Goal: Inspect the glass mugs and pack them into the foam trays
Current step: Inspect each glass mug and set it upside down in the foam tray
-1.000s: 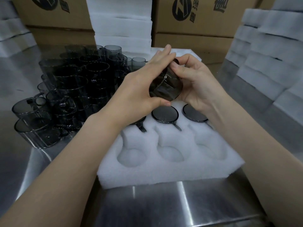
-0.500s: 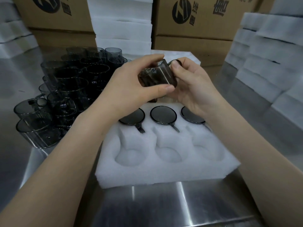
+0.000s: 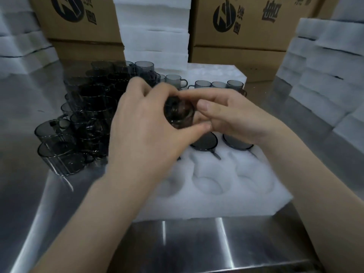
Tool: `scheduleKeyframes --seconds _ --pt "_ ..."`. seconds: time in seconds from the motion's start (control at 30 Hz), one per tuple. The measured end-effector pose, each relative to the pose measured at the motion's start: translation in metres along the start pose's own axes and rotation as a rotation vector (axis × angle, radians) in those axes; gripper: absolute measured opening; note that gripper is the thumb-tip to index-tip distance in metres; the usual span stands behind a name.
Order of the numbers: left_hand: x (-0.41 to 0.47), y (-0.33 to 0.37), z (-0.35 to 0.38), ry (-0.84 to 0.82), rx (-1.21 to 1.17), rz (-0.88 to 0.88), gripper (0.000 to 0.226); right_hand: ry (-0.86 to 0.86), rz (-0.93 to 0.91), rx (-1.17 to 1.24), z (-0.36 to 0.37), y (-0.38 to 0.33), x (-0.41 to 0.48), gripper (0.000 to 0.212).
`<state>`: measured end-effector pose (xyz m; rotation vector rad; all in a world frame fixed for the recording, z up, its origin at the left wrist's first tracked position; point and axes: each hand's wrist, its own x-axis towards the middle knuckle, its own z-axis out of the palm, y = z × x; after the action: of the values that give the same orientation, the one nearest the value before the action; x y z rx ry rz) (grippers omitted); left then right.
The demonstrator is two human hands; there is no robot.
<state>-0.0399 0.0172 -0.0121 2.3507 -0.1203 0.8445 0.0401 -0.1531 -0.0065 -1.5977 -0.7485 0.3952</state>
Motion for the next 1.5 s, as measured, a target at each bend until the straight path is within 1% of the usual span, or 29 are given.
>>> scheduleKeyframes --seconds 0.1,0.17,0.23,0.37,0.47,0.53,0.57,0.6,0.67,0.7,0.77,0.83,0.93,1.0,1.1,1.17,1.27,1.37,1.5 --pt "-0.02 0.0 0.003 0.003 -0.011 -0.007 0.082 -0.163 0.024 -0.139 -0.002 -0.009 -0.006 0.046" --pt "-0.026 -0.003 0.002 -0.063 -0.081 -0.013 0.095 -0.248 0.038 -0.252 0.0 -0.014 -0.007 0.054" --pt "-0.028 -0.01 -0.001 -0.154 -0.19 -0.015 0.099 -0.303 0.067 -0.346 0.005 -0.019 -0.006 0.055" --pt "-0.023 -0.039 -0.013 -0.309 -0.559 -0.038 0.095 -0.236 0.076 -0.445 0.02 -0.026 -0.007 0.062" --pt "-0.017 -0.059 -0.025 -0.448 -0.785 0.018 0.092 -0.233 0.075 -0.463 0.033 -0.028 -0.005 0.053" --pt "-0.014 -0.069 -0.032 -0.543 -0.9 0.036 0.083 -0.265 0.071 -0.413 0.035 -0.029 -0.006 0.047" --pt "-0.013 -0.073 -0.034 -0.55 -0.949 0.016 0.074 -0.269 0.071 -0.382 0.036 -0.029 -0.008 0.049" --pt "-0.011 -0.076 -0.036 -0.518 -0.976 -0.029 0.063 -0.269 0.085 -0.363 0.037 -0.03 -0.01 0.054" --pt "-0.006 -0.075 -0.035 -0.396 -0.942 -0.163 0.038 -0.268 0.129 -0.371 0.039 -0.031 -0.014 0.062" --pt "-0.003 -0.073 -0.032 -0.352 -0.887 -0.216 0.029 -0.27 0.14 -0.4 0.04 -0.031 -0.014 0.06" --pt "0.006 -0.067 -0.026 -0.336 -0.774 -0.239 0.02 -0.254 0.143 -0.46 0.043 -0.034 -0.015 0.052" --pt "0.018 -0.06 -0.02 -0.359 -0.688 -0.202 0.013 -0.219 0.14 -0.503 0.048 -0.04 -0.017 0.048" --pt "0.035 -0.054 -0.006 -0.39 -0.544 -0.117 0.015 -0.186 0.105 -0.633 0.054 -0.046 -0.019 0.046" --pt "0.044 -0.052 0.001 -0.455 -0.477 -0.065 0.014 -0.188 0.085 -0.681 0.056 -0.048 -0.018 0.046" --pt "0.05 -0.054 0.007 -0.59 -0.457 -0.049 0.015 -0.18 0.115 -0.68 0.054 -0.052 -0.019 0.047" --pt "0.048 -0.058 0.008 -0.64 -0.447 -0.037 0.017 -0.213 0.148 -0.706 0.056 -0.053 -0.019 0.051" --pt "0.045 -0.061 0.011 -0.611 -0.417 -0.016 0.022 -0.275 0.147 -0.766 0.063 -0.051 -0.02 0.053" --pt "0.044 -0.06 0.012 -0.581 -0.416 -0.006 0.025 -0.271 0.094 -0.796 0.067 -0.049 -0.019 0.054" --pt "0.043 -0.061 0.012 -0.564 -0.407 -0.014 0.026 -0.292 0.089 -0.797 0.068 -0.05 -0.017 0.054"
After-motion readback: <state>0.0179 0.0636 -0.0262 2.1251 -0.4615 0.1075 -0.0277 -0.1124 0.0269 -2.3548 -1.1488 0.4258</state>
